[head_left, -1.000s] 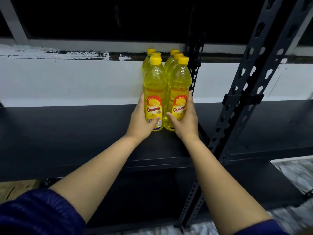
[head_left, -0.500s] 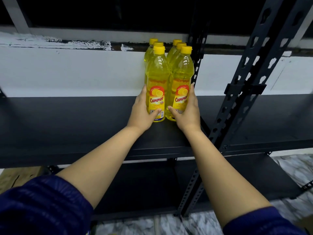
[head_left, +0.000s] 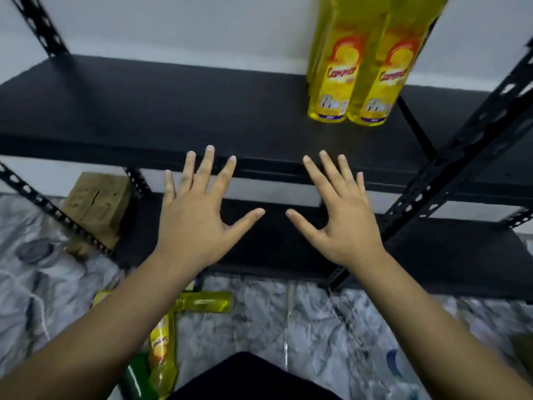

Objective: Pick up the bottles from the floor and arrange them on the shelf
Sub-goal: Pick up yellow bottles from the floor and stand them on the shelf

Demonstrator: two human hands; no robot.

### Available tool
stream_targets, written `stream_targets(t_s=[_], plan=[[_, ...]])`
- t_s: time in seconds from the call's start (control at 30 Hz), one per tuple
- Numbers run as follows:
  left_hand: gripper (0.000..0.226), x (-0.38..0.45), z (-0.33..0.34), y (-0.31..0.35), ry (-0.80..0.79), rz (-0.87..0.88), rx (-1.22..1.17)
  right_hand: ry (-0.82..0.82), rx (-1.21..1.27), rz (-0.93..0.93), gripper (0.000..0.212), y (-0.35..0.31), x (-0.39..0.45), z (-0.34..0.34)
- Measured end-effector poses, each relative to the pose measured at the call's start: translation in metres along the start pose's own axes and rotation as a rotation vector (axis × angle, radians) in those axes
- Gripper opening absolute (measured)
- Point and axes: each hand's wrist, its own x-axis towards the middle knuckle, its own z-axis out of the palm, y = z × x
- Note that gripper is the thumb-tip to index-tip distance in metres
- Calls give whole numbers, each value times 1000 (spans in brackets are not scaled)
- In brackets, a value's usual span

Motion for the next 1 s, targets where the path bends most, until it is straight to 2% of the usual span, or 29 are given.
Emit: stream_targets(t_s=[0.17,0.27,0.43,0.63,0.83,1.0], plan=[[94,-85,27,-58,-50,-129,-17,-221,83,-134,88,-38,-49,72],[94,-133,54,-92,-146,-249,-38,-370,122,-145,90,-53,-68,121],[93,-207,105,-143,-224,-443,-70,-547,141,-149,92,-67,-93,213],[96,-289,174,-204,-401,-689,-128,-756,157,-156,92,-71,-144,325],[96,-350,248,-249,-547,-730,-162,-886,179,-200,93,-86,-176,412],[91,-375,304,-278,-631,-691,-210,-880,162,-255,93,-94,-182,475]])
